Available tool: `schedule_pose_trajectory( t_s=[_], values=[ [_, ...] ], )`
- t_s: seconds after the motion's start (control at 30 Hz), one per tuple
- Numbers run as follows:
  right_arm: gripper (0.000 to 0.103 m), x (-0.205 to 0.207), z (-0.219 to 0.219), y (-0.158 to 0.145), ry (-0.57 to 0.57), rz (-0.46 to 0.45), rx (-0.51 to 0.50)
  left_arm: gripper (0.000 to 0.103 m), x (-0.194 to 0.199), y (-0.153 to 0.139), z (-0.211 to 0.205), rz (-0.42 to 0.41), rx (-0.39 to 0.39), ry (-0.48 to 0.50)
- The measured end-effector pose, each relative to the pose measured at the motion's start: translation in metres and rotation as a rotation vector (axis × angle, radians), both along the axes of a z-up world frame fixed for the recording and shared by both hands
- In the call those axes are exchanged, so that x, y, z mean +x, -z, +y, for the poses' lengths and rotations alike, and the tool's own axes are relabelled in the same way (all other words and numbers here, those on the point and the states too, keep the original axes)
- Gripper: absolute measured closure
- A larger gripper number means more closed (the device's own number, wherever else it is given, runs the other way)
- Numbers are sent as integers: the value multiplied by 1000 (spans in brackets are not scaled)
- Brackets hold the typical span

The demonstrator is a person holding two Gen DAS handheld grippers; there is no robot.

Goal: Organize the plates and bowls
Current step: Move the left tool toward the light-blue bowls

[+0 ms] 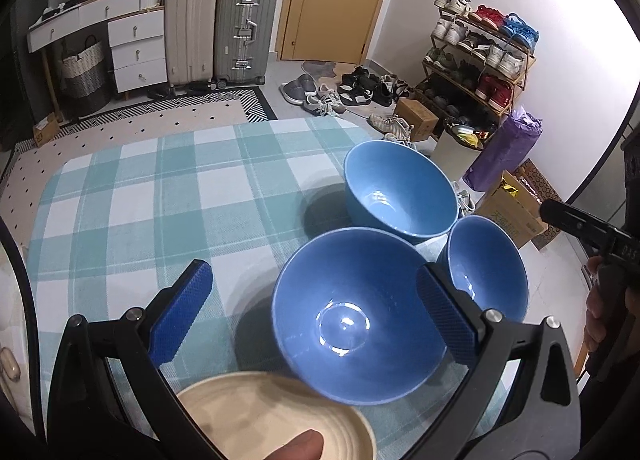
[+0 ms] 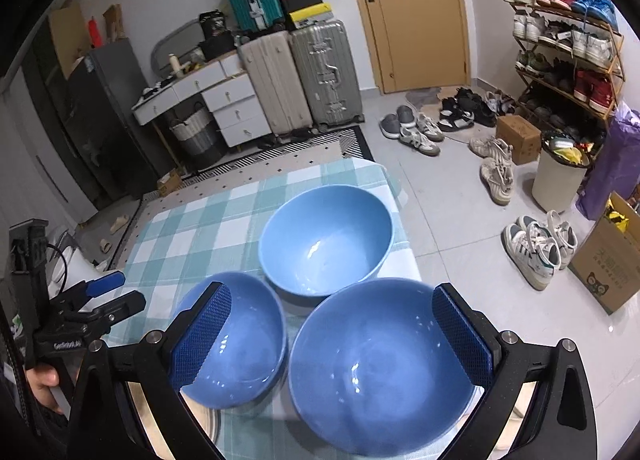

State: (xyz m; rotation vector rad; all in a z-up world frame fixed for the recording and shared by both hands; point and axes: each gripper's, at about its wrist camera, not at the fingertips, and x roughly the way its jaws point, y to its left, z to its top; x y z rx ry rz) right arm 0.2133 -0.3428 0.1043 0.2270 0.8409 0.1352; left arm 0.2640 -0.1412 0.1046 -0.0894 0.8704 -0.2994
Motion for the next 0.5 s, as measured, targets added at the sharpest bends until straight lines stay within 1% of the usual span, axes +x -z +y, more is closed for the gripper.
schedule_pose_trajectory(
  t_s=[0.23,0.5],
  values=[
    [1,30,-1,12,-26,47,6,1,33,6,-22,24,0,20],
    [1,54,-11,28,5,95,-4,1,73,20,-42,53,11,30]
  ],
)
